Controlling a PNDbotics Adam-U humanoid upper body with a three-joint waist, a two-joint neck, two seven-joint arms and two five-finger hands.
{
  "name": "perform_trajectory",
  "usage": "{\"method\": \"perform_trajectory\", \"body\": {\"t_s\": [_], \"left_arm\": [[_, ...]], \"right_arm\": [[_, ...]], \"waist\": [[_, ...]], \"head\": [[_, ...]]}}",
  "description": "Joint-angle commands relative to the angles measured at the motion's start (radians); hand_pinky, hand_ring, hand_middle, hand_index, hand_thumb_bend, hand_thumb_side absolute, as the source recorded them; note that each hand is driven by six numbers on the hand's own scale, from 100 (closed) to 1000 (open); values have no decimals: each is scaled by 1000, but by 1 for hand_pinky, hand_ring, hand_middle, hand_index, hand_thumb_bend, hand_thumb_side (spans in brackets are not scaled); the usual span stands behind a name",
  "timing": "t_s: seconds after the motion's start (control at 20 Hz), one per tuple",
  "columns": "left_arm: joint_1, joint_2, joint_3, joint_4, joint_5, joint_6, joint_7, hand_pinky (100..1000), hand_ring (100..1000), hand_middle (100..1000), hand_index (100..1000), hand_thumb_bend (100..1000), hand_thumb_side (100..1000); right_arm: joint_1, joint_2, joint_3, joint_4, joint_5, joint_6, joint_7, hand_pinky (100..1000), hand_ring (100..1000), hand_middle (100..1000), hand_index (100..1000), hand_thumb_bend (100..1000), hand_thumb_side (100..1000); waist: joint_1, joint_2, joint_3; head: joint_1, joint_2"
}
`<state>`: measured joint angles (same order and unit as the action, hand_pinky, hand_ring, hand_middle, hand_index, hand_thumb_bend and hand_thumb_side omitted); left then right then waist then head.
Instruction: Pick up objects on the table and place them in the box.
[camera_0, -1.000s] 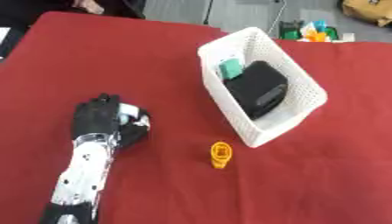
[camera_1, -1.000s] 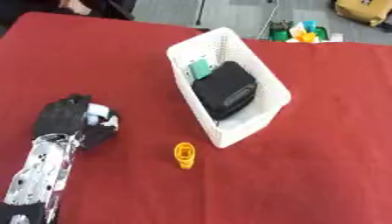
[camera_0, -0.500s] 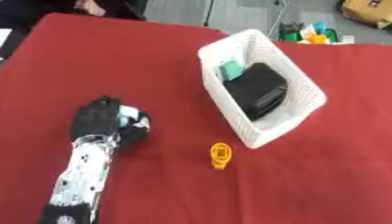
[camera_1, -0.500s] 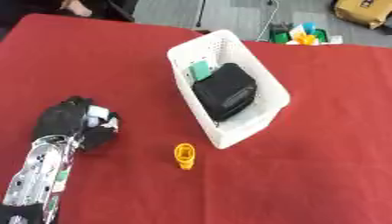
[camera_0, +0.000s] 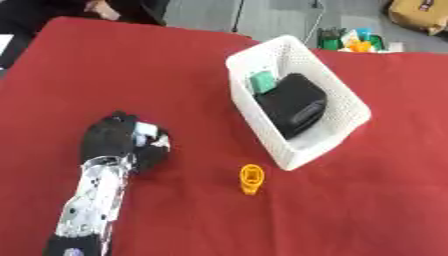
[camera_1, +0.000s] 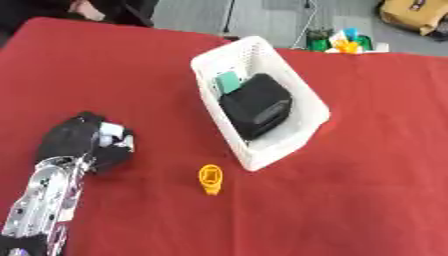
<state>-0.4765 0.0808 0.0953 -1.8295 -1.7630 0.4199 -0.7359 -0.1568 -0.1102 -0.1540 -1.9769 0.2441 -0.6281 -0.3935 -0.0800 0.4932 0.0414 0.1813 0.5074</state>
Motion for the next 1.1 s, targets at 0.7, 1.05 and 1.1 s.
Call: {"method": "perform_trajectory", "body": {"t_s": [0.7, 1.05, 1.1], "left_arm": [[33, -21, -5, 58, 24, 0, -16, 877, 726, 524, 930, 100, 804], [32, -21, -8, 50, 27, -1, -16, 862, 705, 509, 920, 100, 714], [30, -21, -11, 45, 29, -3, -14, 862, 703, 508, 919, 100, 710]], "right_arm": [[-3, -13, -7, -23, -15, 0, -7, 778, 761, 615, 736, 149, 1000], [-4, -13, -7, -23, -14, 1, -7, 778, 761, 615, 736, 149, 1000], [-3, -13, -7, -23, -14, 1, -7, 778, 761, 615, 736, 149, 1000]], "waist": [[-1, -18, -4], [1, -18, -6], [2, -18, -6]], "head": [[-3, -13], [-4, -15], [-4, -15]]}}
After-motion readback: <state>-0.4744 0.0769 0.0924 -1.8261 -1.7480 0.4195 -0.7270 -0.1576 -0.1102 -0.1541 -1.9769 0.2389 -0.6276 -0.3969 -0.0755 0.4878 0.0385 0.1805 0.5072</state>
